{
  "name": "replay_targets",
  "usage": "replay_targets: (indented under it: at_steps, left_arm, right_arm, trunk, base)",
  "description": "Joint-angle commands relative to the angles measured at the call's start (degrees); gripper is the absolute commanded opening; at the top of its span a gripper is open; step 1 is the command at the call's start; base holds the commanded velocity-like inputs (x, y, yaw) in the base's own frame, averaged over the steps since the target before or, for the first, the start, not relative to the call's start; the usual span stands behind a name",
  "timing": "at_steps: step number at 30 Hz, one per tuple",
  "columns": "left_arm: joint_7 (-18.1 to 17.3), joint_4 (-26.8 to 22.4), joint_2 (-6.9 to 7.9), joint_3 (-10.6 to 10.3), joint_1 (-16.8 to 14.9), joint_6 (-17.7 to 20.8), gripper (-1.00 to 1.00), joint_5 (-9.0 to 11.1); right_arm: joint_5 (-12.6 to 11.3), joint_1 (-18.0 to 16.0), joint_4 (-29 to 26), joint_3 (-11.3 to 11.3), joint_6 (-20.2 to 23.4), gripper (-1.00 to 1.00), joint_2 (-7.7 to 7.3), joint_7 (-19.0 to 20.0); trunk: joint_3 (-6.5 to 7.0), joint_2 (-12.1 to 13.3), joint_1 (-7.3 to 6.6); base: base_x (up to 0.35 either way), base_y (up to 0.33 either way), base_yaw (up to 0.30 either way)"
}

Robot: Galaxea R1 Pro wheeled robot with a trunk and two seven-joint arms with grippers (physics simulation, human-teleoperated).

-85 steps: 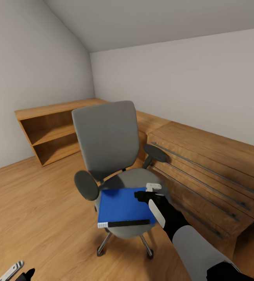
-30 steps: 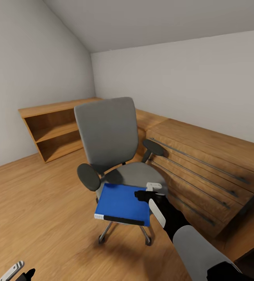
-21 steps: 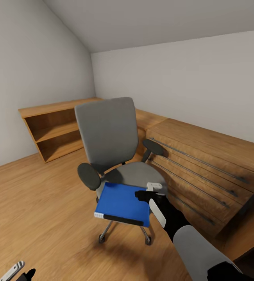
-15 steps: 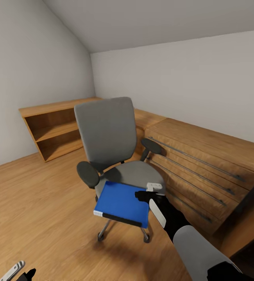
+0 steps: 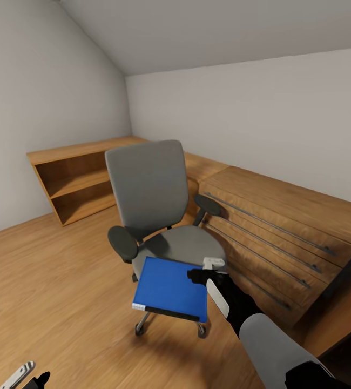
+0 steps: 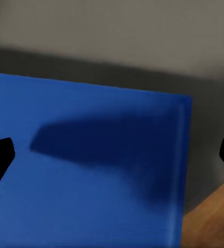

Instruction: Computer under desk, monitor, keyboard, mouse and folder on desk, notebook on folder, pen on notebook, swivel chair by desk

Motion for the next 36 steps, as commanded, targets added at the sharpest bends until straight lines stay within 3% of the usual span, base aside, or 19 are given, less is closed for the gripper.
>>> replay_targets:
  at_steps: [1, 36]
  left_arm:
    - [0.3, -0.1, 0.00, 0.0, 0.0, 0.3, 1.00, 0.6]
    - [0.4, -0.1, -0.91, 0.0, 0.0, 0.3, 1.00, 0.5]
  right_arm:
    - [-0.6, 0.0, -0.1, 0.3, 0.2, 1.00, -0.05, -0.5]
    - [-0.6, 0.0, -1.6, 0.3, 0.2, 1.00, -0.04, -0.7]
  trunk:
    - [0.13, 0.4, -0.23]
    - [6.42, 14.4, -7.92]
  base:
    - [0.000, 0.000, 0.000]
    - [0.000, 0.000, 0.000]
